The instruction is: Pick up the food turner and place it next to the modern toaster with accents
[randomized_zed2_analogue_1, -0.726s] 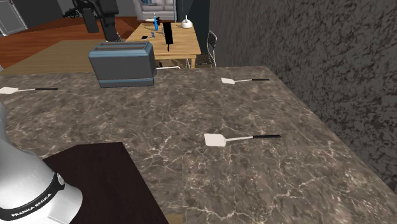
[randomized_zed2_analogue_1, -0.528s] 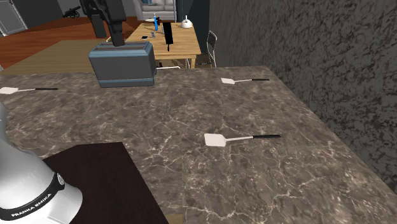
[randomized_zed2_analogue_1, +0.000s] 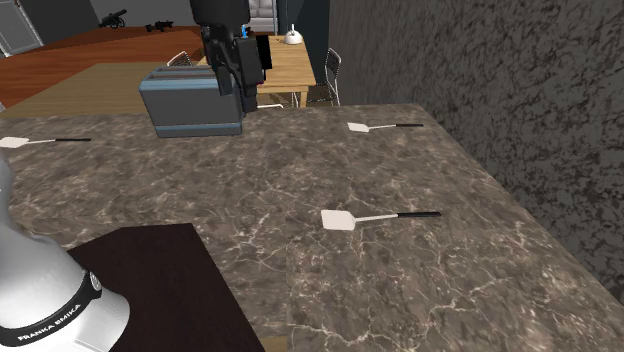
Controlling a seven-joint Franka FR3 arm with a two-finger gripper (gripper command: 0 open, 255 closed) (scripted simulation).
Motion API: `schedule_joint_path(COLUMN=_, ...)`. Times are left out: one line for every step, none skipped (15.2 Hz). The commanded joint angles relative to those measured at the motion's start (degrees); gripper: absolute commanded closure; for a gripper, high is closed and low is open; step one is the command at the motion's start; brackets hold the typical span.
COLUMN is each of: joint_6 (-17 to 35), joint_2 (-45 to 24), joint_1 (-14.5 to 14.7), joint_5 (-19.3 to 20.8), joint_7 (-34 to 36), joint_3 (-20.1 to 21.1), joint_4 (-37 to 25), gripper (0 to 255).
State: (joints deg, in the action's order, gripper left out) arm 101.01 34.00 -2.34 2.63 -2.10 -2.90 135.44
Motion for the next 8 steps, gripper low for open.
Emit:
schedule_joint_path(joint_6=4.0, joint_2=-3.0, joint_1=-0.6, joint_5=-0.1, joint_7=1.7, joint_3=-0.1, joint_4=0.6, gripper=0)
schedule_joint_path(joint_6=5.8, joint_2=-4.8, joint_1=-0.9, joint_5=-0.1, joint_7=2.4, joint_3=-0.2, joint_4=0.6, gripper=0)
schedule_joint_path(joint_6=7.6, joint_2=-6.6, joint_1=-1.2, joint_5=-0.1, joint_7=3.1, joint_3=-0.3, joint_4=0.4, gripper=0)
schedule_joint_path(joint_6=9.4, joint_2=-8.4, joint_1=-1.5, joint_5=-0.1, joint_7=3.8, joint_3=-0.5, joint_4=0.2, gripper=0)
schedule_joint_path(joint_6=11.1, joint_2=-10.3, joint_1=-1.8, joint_5=-0.1, joint_7=4.5, joint_3=-0.6, joint_4=-0.1, gripper=0)
schedule_joint_path(joint_6=12.8, joint_2=-12.3, joint_1=-2.0, joint_5=-0.1, joint_7=5.2, joint_3=-0.8, joint_4=-0.5, gripper=0)
schedule_joint_path(joint_6=14.4, joint_2=-14.2, joint_1=-2.3, joint_5=-0.1, joint_7=5.8, joint_3=-0.9, joint_4=-1.0, gripper=0)
schedule_joint_path(joint_6=16.0, joint_2=-16.2, joint_1=-2.6, joint_5=-0.2, joint_7=6.5, joint_3=-1.1, joint_4=-1.5, gripper=0)
